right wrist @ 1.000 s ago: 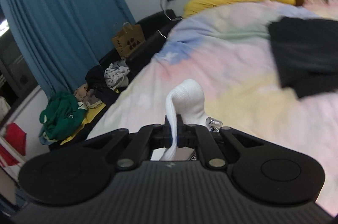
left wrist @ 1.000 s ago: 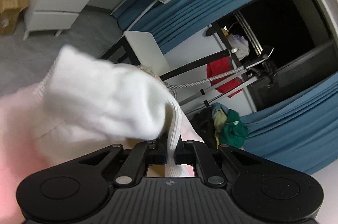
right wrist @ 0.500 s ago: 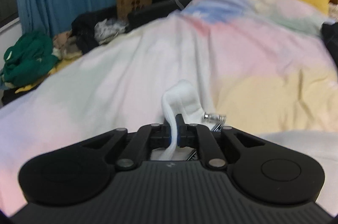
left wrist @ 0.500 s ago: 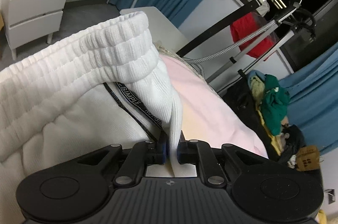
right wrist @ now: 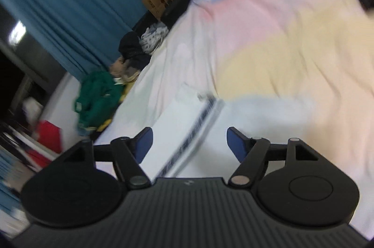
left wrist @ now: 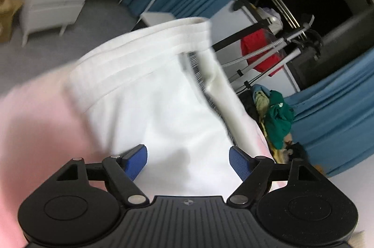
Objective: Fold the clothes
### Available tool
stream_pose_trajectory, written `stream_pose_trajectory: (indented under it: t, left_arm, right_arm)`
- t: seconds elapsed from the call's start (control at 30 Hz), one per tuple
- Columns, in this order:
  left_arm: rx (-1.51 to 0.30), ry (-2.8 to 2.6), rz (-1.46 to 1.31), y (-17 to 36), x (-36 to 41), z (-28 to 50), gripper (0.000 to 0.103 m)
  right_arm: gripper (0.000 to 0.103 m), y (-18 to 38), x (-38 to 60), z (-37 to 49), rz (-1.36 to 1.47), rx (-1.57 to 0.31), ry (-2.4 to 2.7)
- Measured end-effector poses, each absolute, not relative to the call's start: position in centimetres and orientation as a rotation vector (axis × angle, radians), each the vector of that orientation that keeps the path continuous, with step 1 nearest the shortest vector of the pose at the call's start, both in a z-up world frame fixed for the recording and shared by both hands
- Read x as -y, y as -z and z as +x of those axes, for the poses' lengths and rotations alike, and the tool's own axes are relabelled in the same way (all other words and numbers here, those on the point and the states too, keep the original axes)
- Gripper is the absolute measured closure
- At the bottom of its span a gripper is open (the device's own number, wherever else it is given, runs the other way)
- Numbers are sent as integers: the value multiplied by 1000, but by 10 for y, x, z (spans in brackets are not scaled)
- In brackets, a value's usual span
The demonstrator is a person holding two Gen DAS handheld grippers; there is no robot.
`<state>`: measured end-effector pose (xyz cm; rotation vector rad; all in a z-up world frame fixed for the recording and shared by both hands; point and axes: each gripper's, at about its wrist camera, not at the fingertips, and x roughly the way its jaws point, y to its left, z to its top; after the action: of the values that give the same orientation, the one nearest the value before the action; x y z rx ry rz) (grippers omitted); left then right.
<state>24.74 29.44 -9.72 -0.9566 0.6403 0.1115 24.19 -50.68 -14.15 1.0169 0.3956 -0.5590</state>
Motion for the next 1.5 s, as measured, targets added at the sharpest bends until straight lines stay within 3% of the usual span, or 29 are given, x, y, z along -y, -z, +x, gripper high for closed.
stream_pose_trajectory:
  t: [0.17, 0.3, 0.53, 0.63, 0.87, 0.9, 0.97, 1.03, 1.07, 1.27, 1.5]
  left_arm:
    - [-616, -64, -1149, 107, -316, 210, 20]
    - [-568, -60, -1252, 124, -329, 204, 21]
    - [-554, -88, -1226, 150, -335, 238, 30]
    - [-555, -102, -1181, 156, -330, 257, 28]
    - [-548, -183, -1106, 151, -313, 296, 29]
    - [-550, -189, -1083, 149, -310, 299, 32]
    - [-544, -186, -1056, 148, -308, 300, 38]
    - [-542, -198, -1084, 152, -309, 297, 55]
    - [-547, -202, -1095, 155, -311, 296, 58]
    - [-564, -208, -1122, 153, -318, 291, 85]
    - [-513, -159, -1067, 111, -316, 255, 91]
  right_arm:
    - [29, 165, 495, 182, 1188, -384, 455]
    - [29, 197, 493, 164, 1262, -478, 400]
    - [30, 218, 496, 186, 1262, -476, 290]
    - [30, 223, 504, 204, 1233, -437, 287]
    - [43, 241, 522, 241, 1247, -267, 279]
    - [45, 244, 524, 243, 1276, -223, 282]
    - [60, 246, 525, 252, 1280, -191, 296]
    - [75, 247, 523, 264, 1257, -197, 315]
    - [80, 247, 523, 268, 1247, -201, 324]
    - [88, 232, 518, 274, 1176, -231, 393]
    - [90, 210, 515, 259, 1169, -288, 405]
